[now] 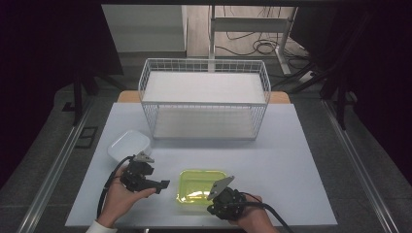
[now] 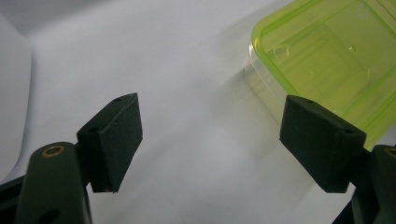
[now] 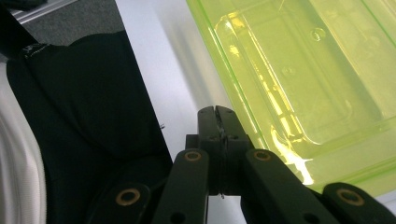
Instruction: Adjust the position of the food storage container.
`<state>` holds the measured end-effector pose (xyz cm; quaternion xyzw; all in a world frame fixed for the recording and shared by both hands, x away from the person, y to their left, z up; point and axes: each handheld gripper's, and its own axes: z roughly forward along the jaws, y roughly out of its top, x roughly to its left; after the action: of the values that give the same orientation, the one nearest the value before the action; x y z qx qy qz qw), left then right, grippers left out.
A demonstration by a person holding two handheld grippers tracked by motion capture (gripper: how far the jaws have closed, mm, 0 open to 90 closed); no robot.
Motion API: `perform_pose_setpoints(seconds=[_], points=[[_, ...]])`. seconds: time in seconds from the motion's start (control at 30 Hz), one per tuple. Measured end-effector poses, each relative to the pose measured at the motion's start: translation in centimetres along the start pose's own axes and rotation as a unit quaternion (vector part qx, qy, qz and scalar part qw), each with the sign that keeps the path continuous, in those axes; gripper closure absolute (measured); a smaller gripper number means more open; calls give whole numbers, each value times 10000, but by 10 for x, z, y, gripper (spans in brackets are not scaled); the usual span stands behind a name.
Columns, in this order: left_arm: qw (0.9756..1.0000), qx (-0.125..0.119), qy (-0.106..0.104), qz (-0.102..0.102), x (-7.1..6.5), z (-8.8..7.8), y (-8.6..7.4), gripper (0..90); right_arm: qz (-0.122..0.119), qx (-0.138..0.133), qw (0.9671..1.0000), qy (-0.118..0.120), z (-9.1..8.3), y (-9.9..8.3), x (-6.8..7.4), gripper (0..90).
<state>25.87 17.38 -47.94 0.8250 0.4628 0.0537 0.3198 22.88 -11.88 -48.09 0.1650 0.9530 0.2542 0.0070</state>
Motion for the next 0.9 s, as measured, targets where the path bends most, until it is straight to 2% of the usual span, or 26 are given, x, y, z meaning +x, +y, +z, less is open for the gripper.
perform_pose_setpoints(seconds=[0.23,0.43,0.53,0.6,0.67,0.73,0.77,0.8,0.83,0.87,0.9], points=[[10000,12,11,8,1,0,-2,207,-6,17,10000,-32,0,0,-4,889],[10000,-89,22,0,-1,-2,-3,206,-16,32,10000,-39,-2,-1,-3,888],[9997,-234,-10,-46,-1,-6,-2,207,-57,-187,9998,-38,-17,2,0,888],[9992,-378,-58,-99,-1,-9,-2,208,9,-427,9989,-174,-30,4,-3,888],[9988,-476,-87,-125,-1,-12,-1,210,356,-760,9959,-342,-42,2,-12,867],[9981,-576,-121,-204,-1,-14,-1,210,683,-1022,9914,-437,-49,-2,-22,767],[9978,-604,-133,-242,-1,-14,-2,210,936,-1255,9863,-525,-52,-5,-29,655],[9974,-641,-148,-278,-1,-15,-2,210,1118,-1388,9826,-531,-54,-7,-33,581],[9972,-661,-174,-319,0,-16,-3,210,1372,-1588,9764,-514,-57,-10,-38,499],[9969,-678,-195,-361,0,-16,-3,209,1511,-1694,9726,-506,-58,-13,-42,443],[9966,-679,-212,-406,0,-16,-3,209,1591,-1737,9705,-516,-59,-14,-45,408]])
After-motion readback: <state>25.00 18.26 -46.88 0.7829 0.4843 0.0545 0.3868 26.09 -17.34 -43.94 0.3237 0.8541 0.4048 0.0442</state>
